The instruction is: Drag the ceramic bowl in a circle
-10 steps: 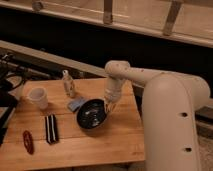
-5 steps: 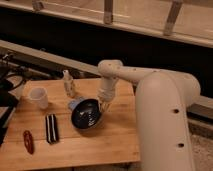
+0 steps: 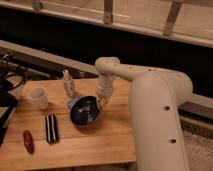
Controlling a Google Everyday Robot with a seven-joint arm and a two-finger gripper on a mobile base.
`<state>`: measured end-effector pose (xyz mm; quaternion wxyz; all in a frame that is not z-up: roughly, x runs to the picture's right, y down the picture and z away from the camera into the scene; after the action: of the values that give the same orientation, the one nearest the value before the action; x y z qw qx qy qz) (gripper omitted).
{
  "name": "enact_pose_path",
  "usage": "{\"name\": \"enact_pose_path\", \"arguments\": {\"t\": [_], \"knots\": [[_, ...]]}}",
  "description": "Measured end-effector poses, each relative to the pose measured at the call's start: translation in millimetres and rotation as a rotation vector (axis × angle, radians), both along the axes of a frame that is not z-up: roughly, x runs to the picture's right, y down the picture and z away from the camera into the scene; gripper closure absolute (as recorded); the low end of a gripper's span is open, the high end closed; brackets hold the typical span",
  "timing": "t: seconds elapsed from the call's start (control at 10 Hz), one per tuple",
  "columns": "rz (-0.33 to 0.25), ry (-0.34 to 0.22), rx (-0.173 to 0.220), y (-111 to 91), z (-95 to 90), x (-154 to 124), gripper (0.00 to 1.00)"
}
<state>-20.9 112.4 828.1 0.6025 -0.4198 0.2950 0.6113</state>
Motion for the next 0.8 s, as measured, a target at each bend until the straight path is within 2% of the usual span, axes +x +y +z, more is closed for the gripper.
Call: {"name": "enact_pose_path", "arguments": {"t": [0.1,0.2,0.4,0.7,0.8], "knots": [[0.004,0.006,0.002,1,-1.3,2,0.24],[0.009,0.009,0.005,-1,-0.3,1,0.25],[0.063,0.050,0.017,-10,9.7,15,0.41],[0.191,0.149,0.024,-35,47.7,60,0.74],[0.221,0.173,0.028,-40,54.8,72,0.84]]}}
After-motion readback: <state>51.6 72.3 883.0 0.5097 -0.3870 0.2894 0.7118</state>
